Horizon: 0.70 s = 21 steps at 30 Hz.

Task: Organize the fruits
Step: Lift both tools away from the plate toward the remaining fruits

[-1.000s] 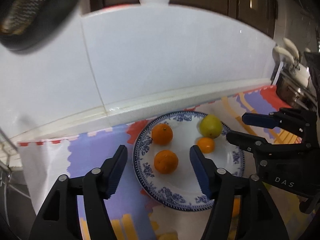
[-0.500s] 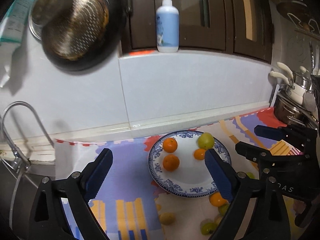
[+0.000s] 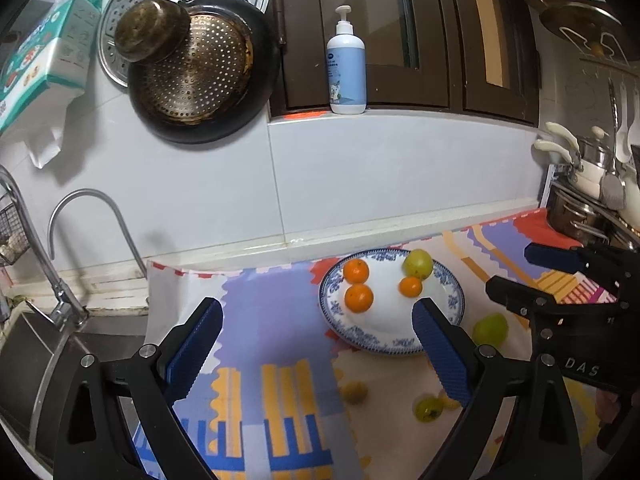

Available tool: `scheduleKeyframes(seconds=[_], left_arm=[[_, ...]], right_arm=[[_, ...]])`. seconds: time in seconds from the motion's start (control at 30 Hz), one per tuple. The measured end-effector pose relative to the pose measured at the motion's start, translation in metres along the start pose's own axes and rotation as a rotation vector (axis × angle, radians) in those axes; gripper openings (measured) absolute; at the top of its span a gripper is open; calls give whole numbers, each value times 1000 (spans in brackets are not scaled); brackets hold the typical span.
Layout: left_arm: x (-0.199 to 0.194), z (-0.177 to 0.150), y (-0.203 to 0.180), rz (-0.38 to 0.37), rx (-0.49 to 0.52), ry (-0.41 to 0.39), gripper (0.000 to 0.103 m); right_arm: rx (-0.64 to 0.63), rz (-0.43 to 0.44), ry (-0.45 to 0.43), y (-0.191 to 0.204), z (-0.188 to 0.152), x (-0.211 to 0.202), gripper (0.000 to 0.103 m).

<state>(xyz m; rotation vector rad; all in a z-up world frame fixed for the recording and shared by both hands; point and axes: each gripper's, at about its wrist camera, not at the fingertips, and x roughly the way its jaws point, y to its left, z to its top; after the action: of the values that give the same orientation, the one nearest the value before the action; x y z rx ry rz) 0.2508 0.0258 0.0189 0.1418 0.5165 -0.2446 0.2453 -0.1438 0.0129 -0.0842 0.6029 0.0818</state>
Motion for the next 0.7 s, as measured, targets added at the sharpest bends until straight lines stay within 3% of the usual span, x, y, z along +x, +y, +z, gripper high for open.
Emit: scheduleKeyframes(seconds=[0.33, 0.7], left_arm=[[-10, -29, 14, -18, 48, 18, 97], [-6, -55, 20, -69, 196, -1, 97]], right_arm=[[-23, -26, -8, 29, -19, -15, 61], [-108, -65, 47, 63, -48, -15, 61]])
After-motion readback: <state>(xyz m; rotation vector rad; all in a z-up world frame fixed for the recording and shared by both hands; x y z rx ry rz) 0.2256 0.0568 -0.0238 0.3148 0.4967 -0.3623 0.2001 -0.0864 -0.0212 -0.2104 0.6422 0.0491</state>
